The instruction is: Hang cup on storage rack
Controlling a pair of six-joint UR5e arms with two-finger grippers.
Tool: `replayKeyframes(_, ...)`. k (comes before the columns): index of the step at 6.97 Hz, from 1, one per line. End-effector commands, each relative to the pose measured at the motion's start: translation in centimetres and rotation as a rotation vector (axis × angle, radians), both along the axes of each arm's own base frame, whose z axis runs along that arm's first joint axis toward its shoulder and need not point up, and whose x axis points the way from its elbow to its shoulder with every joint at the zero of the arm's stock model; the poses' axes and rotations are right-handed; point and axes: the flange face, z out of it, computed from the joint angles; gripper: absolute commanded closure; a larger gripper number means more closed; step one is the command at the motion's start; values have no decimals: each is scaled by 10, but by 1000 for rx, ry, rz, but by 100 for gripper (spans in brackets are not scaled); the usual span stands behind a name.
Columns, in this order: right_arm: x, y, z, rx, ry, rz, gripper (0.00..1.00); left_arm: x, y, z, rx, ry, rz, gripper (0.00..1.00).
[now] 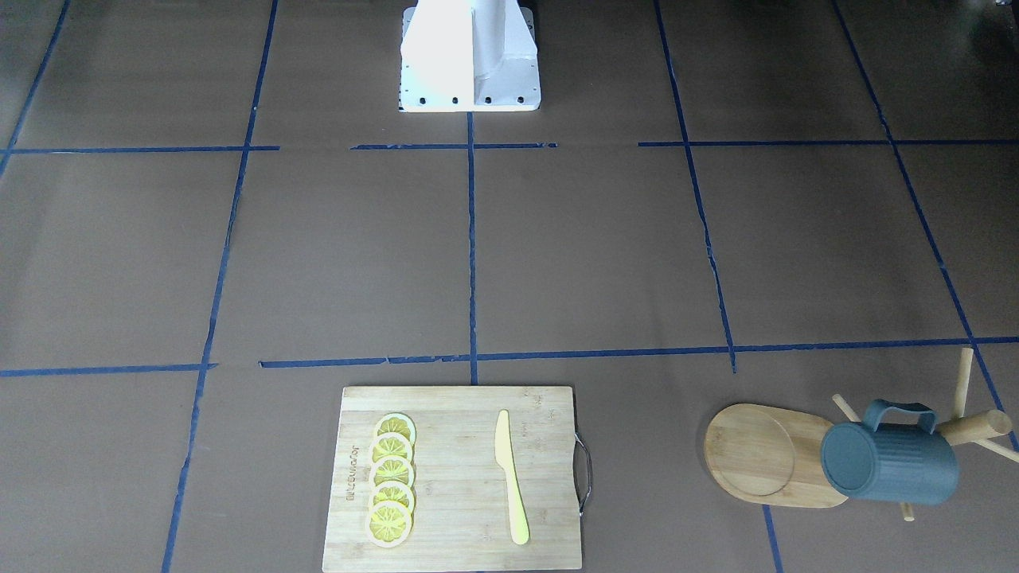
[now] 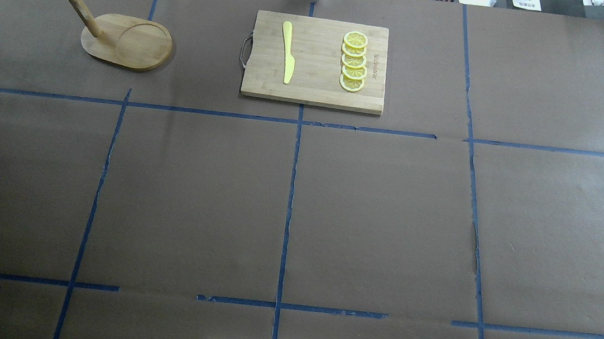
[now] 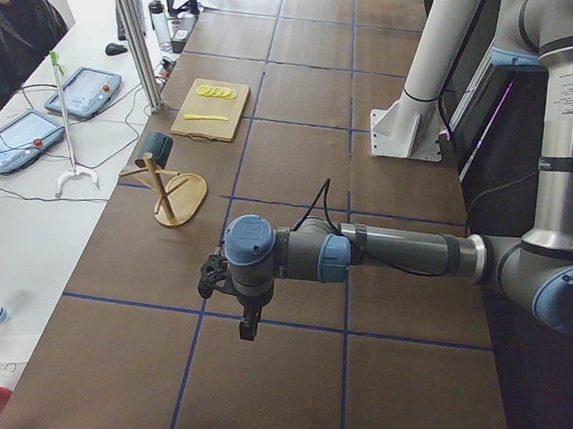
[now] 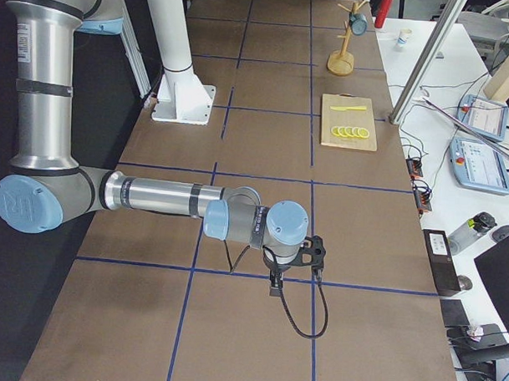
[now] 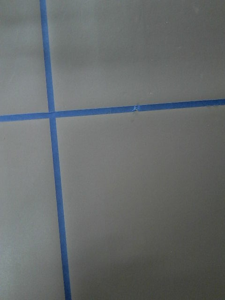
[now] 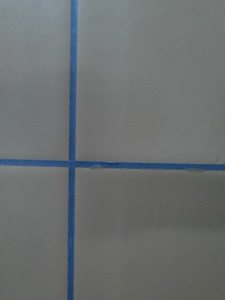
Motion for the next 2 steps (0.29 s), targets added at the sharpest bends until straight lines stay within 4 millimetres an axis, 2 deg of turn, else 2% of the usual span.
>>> replayKeyframes(1, 0, 0, 0, 0, 0, 1, 0, 0, 0, -1, 4, 0, 0, 0)
replayKeyframes(2, 0, -1, -1, 3, 0, 1, 0, 0, 0, -1, 5, 0, 0, 0)
